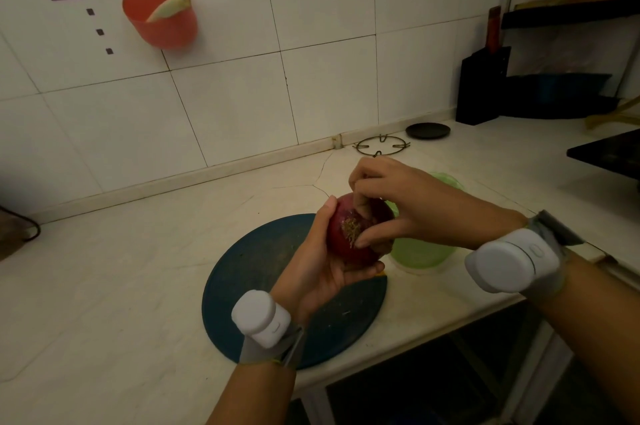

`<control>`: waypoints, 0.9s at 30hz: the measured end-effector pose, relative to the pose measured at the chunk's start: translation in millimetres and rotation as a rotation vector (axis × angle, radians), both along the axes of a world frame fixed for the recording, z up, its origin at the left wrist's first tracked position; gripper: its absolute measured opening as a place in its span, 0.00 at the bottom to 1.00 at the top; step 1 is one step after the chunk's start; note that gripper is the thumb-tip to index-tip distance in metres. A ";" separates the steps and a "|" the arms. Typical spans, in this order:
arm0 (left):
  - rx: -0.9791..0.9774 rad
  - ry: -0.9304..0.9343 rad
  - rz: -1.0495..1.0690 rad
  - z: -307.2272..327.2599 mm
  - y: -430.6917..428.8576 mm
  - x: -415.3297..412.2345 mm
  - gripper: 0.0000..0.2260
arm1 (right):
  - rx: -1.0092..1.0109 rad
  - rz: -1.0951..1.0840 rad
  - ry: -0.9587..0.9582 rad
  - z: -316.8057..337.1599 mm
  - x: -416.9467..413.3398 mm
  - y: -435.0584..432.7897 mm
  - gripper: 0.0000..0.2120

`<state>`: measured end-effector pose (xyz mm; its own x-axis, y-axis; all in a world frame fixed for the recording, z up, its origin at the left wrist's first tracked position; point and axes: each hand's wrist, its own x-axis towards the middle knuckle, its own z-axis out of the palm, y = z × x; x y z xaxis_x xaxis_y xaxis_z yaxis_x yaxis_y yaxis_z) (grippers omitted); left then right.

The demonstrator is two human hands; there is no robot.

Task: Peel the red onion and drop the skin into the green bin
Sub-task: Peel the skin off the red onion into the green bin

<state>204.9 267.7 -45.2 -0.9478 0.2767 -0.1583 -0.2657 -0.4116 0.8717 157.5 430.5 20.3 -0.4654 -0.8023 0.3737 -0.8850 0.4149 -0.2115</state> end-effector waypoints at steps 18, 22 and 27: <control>-0.248 0.061 -0.132 -8.7 -21.1 0.3 0.25 | -0.200 0.033 -0.177 -10.8 -14.4 8.0 0.06; -0.269 0.082 -0.145 -8.8 -20.8 0.5 0.23 | -0.169 0.035 -0.109 -12.7 -12.7 3.9 0.04; -0.214 0.054 -0.145 -11.3 -18.0 0.6 0.27 | -0.082 -0.001 -0.027 -16.7 -10.2 -0.8 0.04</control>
<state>205.5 249.7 -56.5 -0.9094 0.3756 -0.1784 -0.2595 -0.1773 0.9493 147.2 429.6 3.6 -0.4769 -0.7692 0.4253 -0.8781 0.3960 -0.2684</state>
